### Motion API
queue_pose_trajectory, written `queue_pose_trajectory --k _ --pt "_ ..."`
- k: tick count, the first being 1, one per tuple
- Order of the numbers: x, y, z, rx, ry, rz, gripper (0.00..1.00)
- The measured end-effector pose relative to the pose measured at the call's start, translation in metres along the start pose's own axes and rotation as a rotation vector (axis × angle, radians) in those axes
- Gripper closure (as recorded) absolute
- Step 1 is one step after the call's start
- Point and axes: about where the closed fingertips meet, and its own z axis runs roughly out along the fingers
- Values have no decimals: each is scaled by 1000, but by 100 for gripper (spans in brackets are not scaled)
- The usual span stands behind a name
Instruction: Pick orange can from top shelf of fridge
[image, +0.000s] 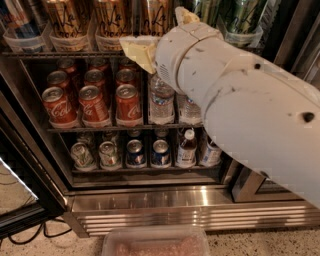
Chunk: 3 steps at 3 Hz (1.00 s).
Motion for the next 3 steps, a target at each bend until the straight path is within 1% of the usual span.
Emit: queue_pose_trajectory --k 1,2,3 --pt "0 -5 2 22 -20 -2 34" --pt "3 -6 3 39 -25 2 38" --pt "5 -5 7 49 -27 8 36"
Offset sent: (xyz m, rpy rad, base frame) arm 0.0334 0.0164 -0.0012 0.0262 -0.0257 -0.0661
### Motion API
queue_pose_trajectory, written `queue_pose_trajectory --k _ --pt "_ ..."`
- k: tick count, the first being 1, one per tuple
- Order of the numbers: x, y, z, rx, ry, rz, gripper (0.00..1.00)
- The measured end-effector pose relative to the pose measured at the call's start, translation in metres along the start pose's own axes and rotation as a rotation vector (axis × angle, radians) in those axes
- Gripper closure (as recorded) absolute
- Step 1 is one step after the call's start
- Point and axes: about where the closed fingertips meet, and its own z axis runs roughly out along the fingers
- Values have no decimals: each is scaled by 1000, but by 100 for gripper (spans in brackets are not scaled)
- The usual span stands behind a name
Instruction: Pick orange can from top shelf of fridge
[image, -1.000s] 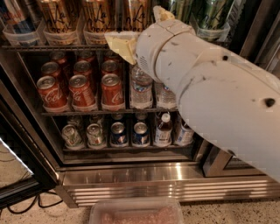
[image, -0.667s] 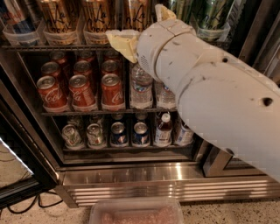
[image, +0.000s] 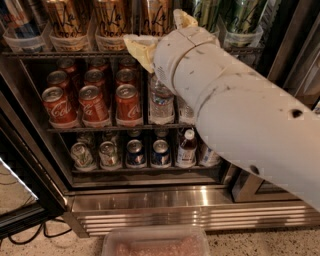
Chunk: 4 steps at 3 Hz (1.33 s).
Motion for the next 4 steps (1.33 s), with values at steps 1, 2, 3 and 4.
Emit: queue_pose_trajectory --k 1,2,3,4 --pt "4 3 9 4 -2 3 35" --pt "6 3 21 17 -7 4 36" --pt "5 -1 31 45 -13 5 33" --pt "1 -6 37 80 -15 -3 33"
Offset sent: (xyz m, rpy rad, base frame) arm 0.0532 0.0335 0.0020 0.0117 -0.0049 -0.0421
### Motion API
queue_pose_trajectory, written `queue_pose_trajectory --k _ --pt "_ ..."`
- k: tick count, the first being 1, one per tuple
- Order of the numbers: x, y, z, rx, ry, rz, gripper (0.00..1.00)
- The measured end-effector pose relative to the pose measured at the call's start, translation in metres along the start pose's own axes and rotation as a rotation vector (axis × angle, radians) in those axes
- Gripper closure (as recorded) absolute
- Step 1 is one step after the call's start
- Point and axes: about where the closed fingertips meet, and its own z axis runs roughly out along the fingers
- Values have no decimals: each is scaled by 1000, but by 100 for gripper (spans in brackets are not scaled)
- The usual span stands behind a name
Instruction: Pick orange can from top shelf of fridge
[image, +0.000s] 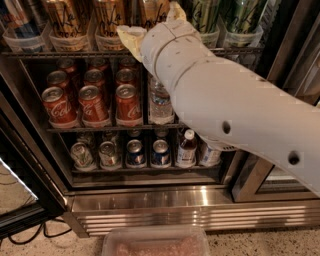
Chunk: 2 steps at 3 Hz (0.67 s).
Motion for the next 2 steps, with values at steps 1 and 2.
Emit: queue_pose_trajectory --k 1,2 --pt "-4 -3 5 29 1 -9 33" --pt "-6 -8 8 55 5 -17 33"
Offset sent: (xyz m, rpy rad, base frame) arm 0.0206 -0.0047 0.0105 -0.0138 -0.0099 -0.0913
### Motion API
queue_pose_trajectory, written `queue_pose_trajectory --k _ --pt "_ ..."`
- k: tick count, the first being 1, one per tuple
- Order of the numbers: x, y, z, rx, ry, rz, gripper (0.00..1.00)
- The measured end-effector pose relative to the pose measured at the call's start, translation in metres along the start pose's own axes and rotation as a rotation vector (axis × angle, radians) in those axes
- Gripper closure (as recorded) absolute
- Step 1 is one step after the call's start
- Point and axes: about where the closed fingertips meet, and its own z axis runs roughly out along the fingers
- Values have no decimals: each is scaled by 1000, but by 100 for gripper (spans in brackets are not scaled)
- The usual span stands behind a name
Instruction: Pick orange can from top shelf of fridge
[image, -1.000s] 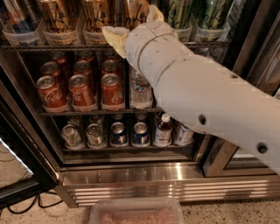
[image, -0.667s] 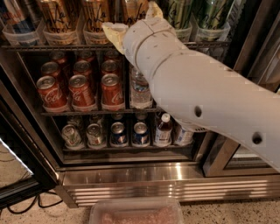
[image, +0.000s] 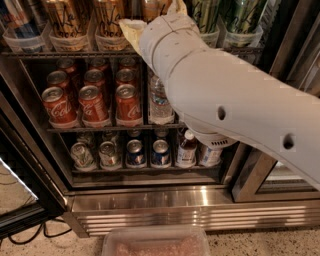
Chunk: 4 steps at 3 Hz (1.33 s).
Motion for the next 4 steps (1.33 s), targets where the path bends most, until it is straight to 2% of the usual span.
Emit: queue_pose_trajectory --k 2,4 --pt "5 -14 6 49 21 -10 34" --pt "12 -23 12 78 40 -13 33"
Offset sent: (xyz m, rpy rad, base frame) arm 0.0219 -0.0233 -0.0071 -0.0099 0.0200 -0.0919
